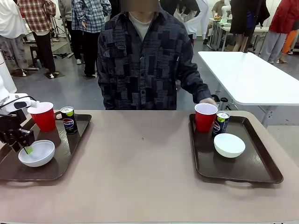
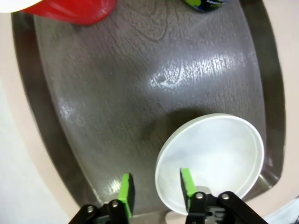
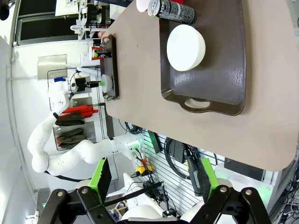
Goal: Prepare tableware on both trays.
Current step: Pick up a Picnic Bowl from the table and place it on a Handle tray.
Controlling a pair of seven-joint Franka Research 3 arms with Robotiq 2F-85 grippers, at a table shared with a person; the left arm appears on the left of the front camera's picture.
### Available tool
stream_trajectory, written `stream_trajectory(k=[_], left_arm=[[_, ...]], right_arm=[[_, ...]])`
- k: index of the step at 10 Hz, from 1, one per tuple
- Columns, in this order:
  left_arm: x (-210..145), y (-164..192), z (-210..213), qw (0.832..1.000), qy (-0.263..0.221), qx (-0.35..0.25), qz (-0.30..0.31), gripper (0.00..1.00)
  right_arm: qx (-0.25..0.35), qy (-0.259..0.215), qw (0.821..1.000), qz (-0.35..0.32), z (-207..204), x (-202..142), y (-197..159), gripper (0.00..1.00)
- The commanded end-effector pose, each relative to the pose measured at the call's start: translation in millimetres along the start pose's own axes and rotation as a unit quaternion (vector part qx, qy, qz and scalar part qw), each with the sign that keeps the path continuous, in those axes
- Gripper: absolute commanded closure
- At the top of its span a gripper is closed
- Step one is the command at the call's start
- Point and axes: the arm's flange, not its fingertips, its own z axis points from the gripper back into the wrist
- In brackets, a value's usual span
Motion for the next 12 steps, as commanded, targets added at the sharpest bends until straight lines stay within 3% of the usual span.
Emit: stream_trajectory(k=[1, 2, 3, 4, 5, 8, 12], left_arm=[[-14.3, -3.1, 10.8, 0.999, 0.016, 0.027, -0.006, 0.0], [-19.6, -6.5, 18.9, 0.999, 0.02, 0.025, -0.009, 0.35], [-24.7, -10.0, 30.3, 0.999, 0.025, 0.022, 0.0, 0.0], [-30.8, -17.7, 45.1, 0.999, 0.032, 0.028, 0.026, 0.16], [-30.7, -24.2, 57.4, 0.998, 0.038, 0.031, 0.042, 0.0], [-28.9, -39.3, 89.0, 0.994, 0.053, 0.029, 0.087, 0.03], [-43.4, -42.8, 110.6, 0.991, 0.039, 0.039, 0.121, 0.03]], right_arm=[[0.004, 0.001, 1.0, 0.003, -2.4, -2.5, 0.1, 0.04], [0.004, 0.001, 1.0, 0.003, -2.4, -2.5, 0.1, 0.04], [0.004, 0.001, 1.0, 0.003, -2.4, -2.5, 0.1, 0.04], [0.004, 0.001, 1.0, 0.003, -2.4, -2.5, 0.1, 0.04], [0.004, 0.001, 1.0, 0.003, -2.4, -2.5, 0.1, 0.04], [0.004, 0.001, 1.0, 0.003, -2.4, -2.5, 0.1, 0.04], [0.004, 0.001, 1.0, 0.003, -2.4, -2.5, 0.1, 0.04]])
